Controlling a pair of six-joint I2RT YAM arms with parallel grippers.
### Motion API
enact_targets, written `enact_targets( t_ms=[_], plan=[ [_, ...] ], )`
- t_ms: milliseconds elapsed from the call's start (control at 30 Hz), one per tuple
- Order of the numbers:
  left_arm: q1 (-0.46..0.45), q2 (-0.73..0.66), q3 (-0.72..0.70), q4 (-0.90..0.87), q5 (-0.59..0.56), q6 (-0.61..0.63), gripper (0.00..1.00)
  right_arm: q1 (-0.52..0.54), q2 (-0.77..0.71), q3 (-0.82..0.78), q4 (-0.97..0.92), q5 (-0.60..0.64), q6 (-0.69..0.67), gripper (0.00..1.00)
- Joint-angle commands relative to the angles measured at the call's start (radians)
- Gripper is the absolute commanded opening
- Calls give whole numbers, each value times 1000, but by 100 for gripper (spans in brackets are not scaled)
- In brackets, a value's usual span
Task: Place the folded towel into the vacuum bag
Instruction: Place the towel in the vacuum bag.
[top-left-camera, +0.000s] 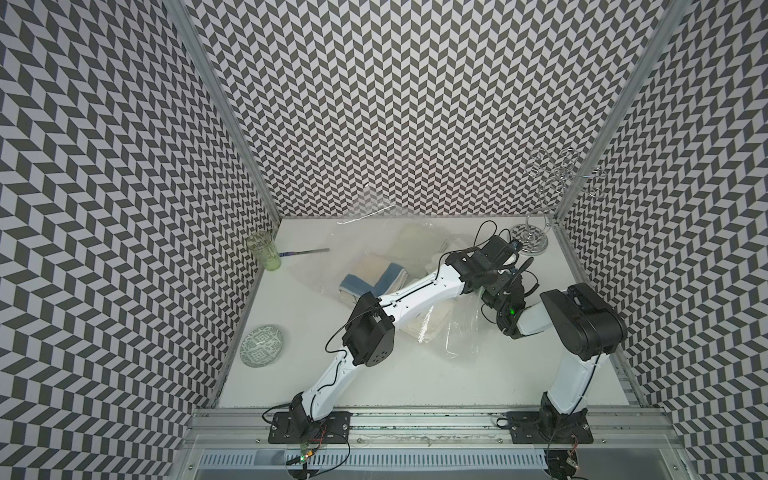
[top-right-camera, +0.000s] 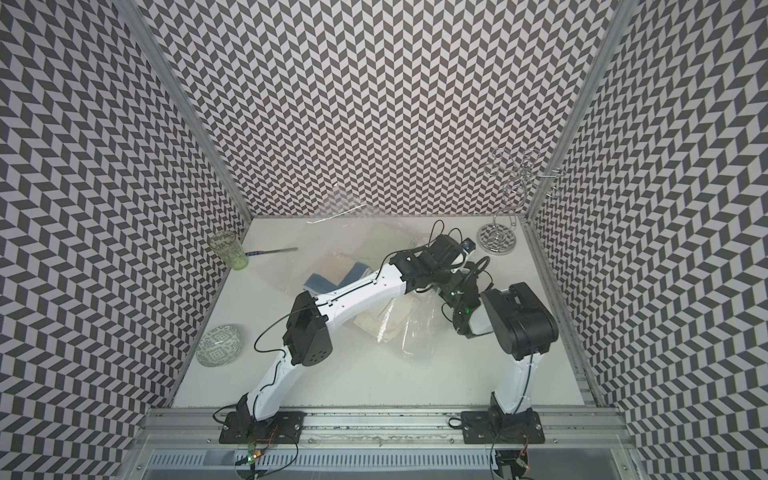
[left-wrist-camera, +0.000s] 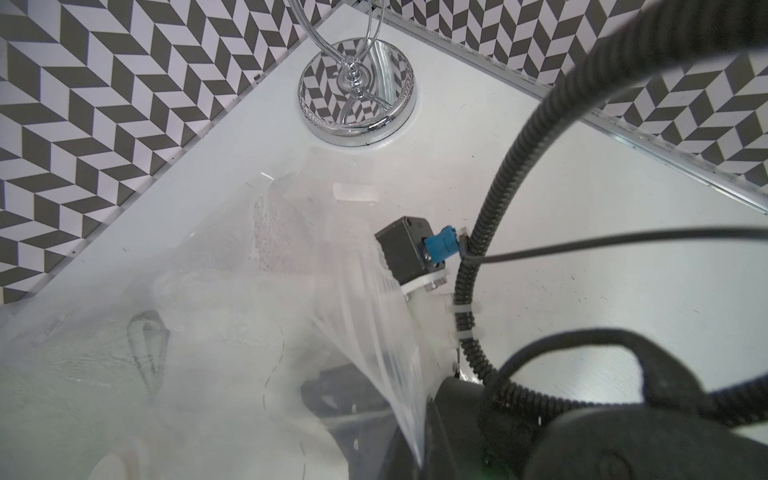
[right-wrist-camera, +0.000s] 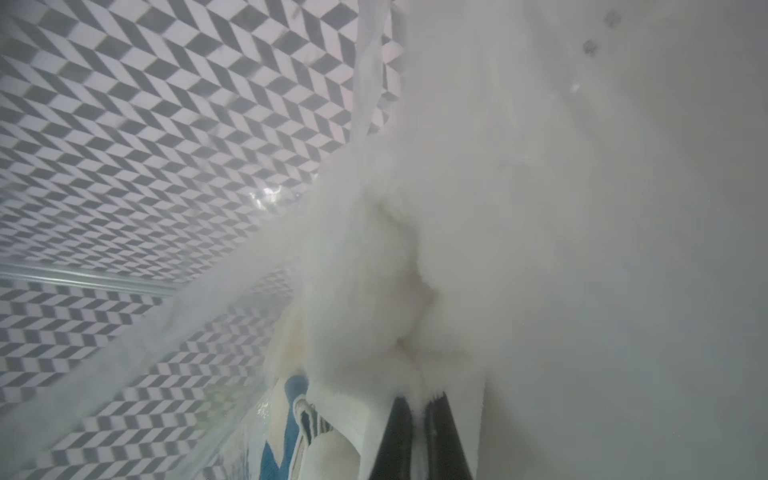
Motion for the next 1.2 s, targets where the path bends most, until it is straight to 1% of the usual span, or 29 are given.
enact_targets(
  t_ms=[0,33,133,233,300,367,500,600,733,867,967,1000,1033,1167],
  plan=[
    [-32,3,9,47,43,-2,0,-8,-49,57,-87,38,-111,8],
    [-32,2,8,47,43,-3,0,-9,-40,69,-88,23,-134,9],
    [-32,-3,3,54,49,-5,0,-9,25,153,-129,-74,-180,15],
    [-32,2,3,58,51,-8,0,-11,66,179,-126,-116,-174,25],
    [-32,2,3,53,51,-8,0,-16,38,167,-156,-117,-171,35],
    [-28,1,-1,52,49,-8,1,-20,-12,155,-239,-112,-170,45],
    [-22,-4,3,61,55,-15,2,-23,-85,84,-322,-124,-116,55],
    [-21,-21,2,55,68,-27,10,-27,-130,31,-358,-145,-106,62],
    [-22,-94,-19,58,103,-79,26,-46,-237,7,-529,-134,-149,66],
    [-22,-256,-166,179,161,-127,36,-83,-386,-38,-670,-115,-186,68],
    [-21,-329,-229,196,162,-145,37,-92,-489,-54,-808,-52,-206,68],
    [-22,-346,-246,196,157,-150,37,-100,-515,-55,-883,-12,-174,68],
    [-21,-368,-276,200,144,-160,37,-117,-548,-63,-940,-7,-158,67],
    [-18,-478,-462,266,104,-214,37,-142,-698,-83,-1081,57,-132,66]
  ],
)
